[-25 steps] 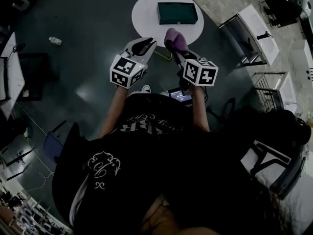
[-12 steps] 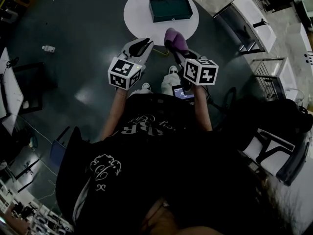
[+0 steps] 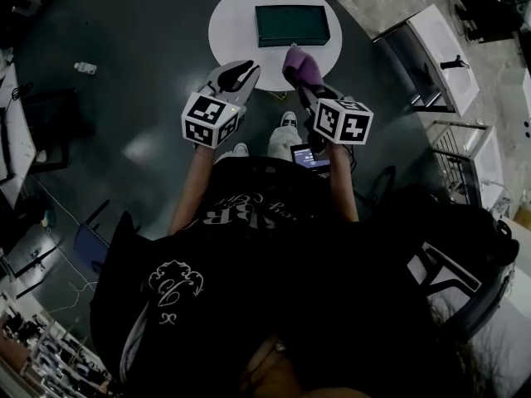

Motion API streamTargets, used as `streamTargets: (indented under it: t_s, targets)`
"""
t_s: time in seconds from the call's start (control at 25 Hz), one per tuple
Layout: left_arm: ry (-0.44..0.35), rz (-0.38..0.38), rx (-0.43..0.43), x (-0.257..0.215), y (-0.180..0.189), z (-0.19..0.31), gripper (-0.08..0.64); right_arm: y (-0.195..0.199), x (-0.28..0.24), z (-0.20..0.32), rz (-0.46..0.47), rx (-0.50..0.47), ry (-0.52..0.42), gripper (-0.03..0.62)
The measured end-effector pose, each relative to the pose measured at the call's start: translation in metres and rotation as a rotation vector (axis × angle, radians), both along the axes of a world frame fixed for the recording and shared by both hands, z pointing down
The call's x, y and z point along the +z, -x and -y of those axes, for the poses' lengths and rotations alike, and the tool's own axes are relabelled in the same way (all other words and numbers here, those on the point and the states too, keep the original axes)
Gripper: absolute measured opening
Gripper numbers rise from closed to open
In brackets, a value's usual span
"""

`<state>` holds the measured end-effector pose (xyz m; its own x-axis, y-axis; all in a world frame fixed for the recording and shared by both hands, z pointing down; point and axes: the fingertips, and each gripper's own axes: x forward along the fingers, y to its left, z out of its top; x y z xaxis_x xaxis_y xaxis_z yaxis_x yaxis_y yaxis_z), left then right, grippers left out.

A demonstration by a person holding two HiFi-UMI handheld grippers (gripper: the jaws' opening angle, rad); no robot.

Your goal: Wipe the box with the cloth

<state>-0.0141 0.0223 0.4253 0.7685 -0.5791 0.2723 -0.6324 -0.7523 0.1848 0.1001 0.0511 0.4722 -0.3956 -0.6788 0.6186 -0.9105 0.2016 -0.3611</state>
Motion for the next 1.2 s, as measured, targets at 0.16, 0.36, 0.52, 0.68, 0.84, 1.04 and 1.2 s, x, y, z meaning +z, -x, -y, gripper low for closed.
streamTargets:
  t_s: [0.16,0.36,0.52,0.68,0.84,1.04,1.2]
  targets:
    - [0.02,0.012,-0.051,0.006,-0.032,0.029,0.052,-0.034,0.002,0.035,0.004,-0.048,0.006,0.101]
    - [0.049,0.038,-0.099,0.013,-0.071,0.051,0.052,-0.077,0.007,0.073,0.017,-0.088,0.021,0.101]
    - [0.071,0.057,-0.155,0.019,-0.084,0.063,0.052,-0.095,0.014,0.095,0.033,-0.129,0.038,0.101]
    - [0.077,0.063,-0.215,0.022,-0.09,0.071,0.052,-0.103,0.02,0.109,0.042,-0.179,0.051,0.101]
    - [0.091,0.076,-0.248,0.027,-0.095,0.074,0.052,-0.11,0.027,0.123,0.065,-0.203,0.076,0.101]
    - [0.09,0.094,-0.275,0.026,-0.082,0.082,0.052,-0.102,0.035,0.142,0.056,-0.236,0.082,0.101]
    - [0.088,0.11,-0.277,0.03,-0.064,0.092,0.052,-0.091,0.041,0.16,0.022,-0.226,0.093,0.101]
